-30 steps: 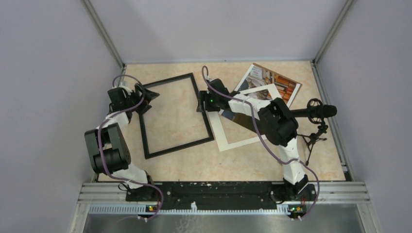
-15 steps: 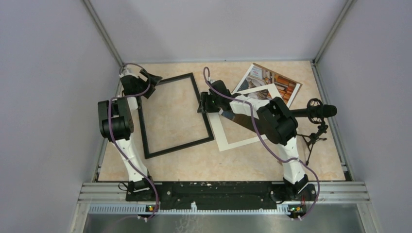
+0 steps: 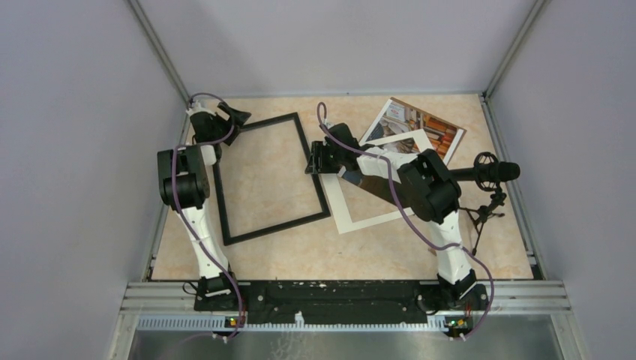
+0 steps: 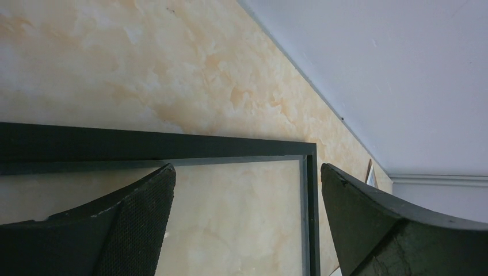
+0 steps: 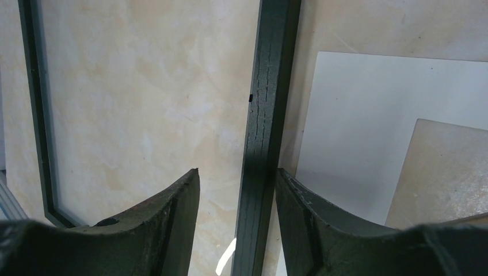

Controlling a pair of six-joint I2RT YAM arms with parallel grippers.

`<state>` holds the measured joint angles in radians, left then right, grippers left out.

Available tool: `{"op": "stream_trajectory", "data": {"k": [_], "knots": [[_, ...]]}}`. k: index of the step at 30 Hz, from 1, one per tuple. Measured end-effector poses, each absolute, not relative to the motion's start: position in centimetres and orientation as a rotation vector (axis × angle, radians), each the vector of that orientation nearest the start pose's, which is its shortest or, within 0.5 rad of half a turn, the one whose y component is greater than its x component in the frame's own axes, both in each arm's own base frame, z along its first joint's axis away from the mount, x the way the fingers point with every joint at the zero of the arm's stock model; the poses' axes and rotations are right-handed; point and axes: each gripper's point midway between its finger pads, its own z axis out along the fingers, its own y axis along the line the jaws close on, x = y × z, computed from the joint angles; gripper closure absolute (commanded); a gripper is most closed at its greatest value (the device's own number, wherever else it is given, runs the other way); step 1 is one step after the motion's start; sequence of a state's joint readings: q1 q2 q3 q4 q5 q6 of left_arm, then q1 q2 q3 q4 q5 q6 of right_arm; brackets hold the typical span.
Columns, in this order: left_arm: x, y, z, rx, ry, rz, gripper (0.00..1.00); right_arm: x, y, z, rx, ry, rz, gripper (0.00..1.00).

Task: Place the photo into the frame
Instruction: Place the photo frame item in the photo frame, then adjust the photo frame at the center of the board.

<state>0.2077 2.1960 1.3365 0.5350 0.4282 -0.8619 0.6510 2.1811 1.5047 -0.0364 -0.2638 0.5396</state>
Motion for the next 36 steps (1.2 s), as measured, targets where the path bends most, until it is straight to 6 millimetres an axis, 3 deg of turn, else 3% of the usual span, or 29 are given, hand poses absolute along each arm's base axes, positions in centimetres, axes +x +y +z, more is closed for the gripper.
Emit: {"op": "stream_trajectory", "data": {"k": [11,22,36], "knots": [[59.3,2.7,8.4,-0.696,1.828,-0.806,0.02,40.0,39.1,4.1,-0.286,2.414,0.915,0.5],[59.3,5.4,8.4,-0.707,1.833,-0.737,0.02,39.8,39.2,4.1,-0.286,2.422,0.941,0.5],[59.0,4.8,8.4,-0.703,1.839,-0.769,0.02,39.6,39.3,4.1,-0.291,2.425,0.954,0.51]]}}
